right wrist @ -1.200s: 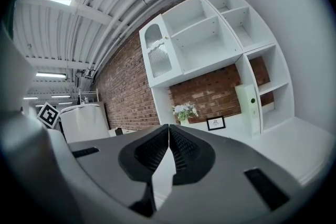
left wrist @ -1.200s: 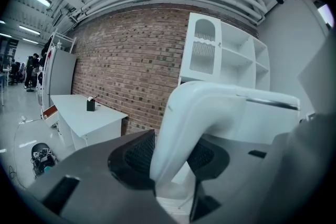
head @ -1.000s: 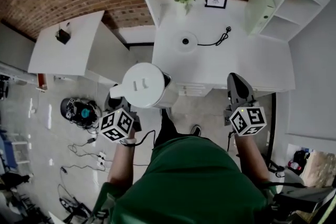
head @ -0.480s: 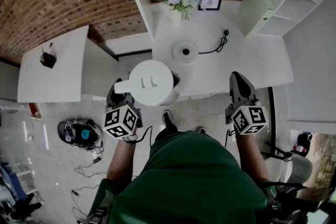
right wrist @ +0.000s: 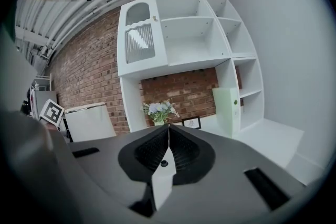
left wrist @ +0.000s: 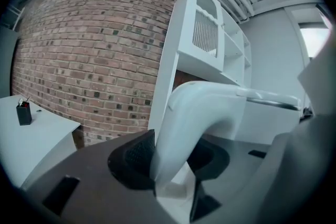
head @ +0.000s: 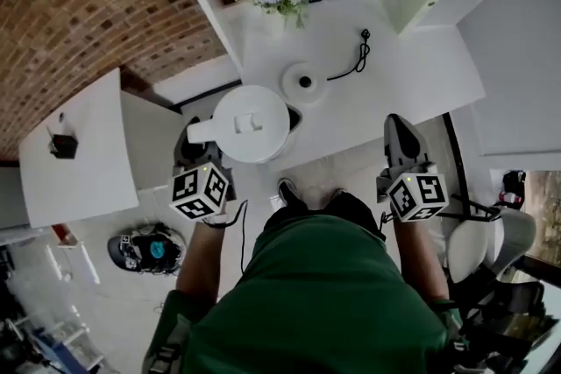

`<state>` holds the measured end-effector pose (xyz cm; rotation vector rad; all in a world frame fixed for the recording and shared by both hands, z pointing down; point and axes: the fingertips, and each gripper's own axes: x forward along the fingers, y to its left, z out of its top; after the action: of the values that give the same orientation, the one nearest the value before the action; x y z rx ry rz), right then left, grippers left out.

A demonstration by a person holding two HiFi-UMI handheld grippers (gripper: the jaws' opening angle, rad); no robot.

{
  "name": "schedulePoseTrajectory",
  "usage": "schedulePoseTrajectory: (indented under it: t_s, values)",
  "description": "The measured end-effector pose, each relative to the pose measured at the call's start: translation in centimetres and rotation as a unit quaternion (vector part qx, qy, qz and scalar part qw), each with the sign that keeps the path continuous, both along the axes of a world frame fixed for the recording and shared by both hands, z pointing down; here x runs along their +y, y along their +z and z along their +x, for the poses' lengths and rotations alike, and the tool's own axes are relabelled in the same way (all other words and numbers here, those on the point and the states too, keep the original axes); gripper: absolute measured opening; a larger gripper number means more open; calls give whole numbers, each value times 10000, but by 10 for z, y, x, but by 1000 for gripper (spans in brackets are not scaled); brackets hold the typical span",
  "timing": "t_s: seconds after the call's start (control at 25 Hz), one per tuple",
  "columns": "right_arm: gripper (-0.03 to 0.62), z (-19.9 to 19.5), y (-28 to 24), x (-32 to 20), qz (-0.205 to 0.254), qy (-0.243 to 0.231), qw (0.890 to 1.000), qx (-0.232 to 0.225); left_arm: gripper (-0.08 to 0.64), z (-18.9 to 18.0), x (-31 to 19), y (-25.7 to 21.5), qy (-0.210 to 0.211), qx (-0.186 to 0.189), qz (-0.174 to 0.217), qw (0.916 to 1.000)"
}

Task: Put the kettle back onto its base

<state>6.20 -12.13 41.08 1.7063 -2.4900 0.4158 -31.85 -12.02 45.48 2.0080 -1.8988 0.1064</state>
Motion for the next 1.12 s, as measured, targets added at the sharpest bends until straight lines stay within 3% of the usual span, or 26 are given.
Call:
schedulePoseTrajectory:
  t_s: [0.32,0.84,1.12]
  values:
    - [23,9,15,-10,-103,242,9996,59,170,12,-42,14,253,-59,-63,9996]
    - [23,26,27,-71,-92,-61,9992,-378,170,35,-79,20,-52,-311,-327,9990]
    - [23,51,65,-97,-473,-20,9979,-432,170,60,-106,29,-109,-415,-247,9988]
